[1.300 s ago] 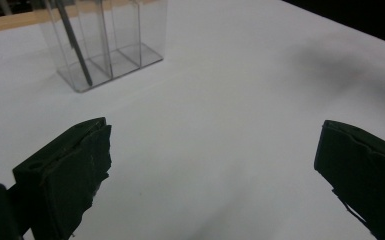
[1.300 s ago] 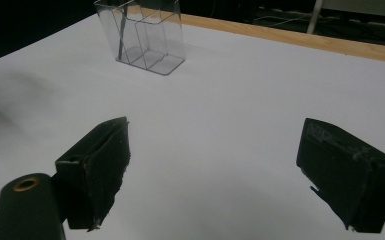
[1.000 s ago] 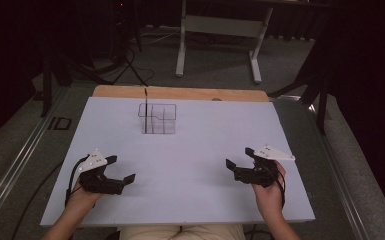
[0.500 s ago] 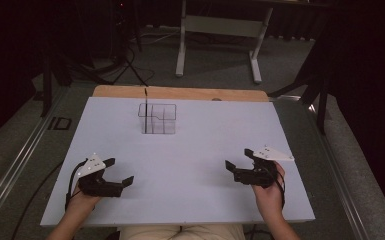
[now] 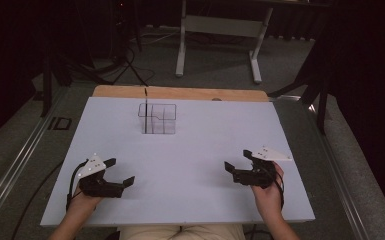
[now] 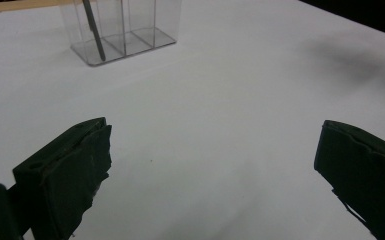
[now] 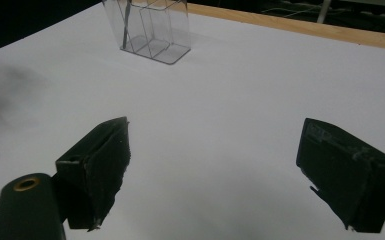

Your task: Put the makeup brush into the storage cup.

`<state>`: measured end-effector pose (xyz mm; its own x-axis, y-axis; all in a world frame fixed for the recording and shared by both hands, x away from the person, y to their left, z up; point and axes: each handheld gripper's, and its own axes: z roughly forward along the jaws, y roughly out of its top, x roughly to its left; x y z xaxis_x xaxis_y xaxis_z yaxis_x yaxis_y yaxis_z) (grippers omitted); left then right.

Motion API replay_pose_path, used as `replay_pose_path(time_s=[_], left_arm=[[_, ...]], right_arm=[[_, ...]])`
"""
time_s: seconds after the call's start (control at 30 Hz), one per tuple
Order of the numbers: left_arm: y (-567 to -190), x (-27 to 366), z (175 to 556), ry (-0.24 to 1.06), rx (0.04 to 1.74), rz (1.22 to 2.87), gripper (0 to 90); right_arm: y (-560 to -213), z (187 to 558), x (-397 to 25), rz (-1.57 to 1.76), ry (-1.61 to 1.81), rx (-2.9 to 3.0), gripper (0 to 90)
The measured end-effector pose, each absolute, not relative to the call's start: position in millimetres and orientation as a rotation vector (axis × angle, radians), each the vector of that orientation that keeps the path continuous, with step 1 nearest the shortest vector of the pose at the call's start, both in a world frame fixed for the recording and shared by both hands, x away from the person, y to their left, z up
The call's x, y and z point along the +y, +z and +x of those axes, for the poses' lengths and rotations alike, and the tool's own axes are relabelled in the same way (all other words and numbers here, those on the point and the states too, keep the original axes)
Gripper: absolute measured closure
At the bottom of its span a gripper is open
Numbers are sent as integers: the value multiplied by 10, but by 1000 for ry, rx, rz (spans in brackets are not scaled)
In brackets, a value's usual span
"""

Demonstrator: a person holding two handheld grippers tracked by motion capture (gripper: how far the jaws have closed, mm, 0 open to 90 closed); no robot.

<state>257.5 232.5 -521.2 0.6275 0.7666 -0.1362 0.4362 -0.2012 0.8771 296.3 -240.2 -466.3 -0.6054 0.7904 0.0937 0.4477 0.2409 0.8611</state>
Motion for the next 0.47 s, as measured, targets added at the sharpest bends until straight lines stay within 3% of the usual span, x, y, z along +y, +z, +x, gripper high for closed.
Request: replay_pose_path(time_s=[0.47], left_arm=[[-5245,2329,2596,399,979,1842,25]], right_arm=[[-4694,2981,-2390,1141,1293,2177,139]])
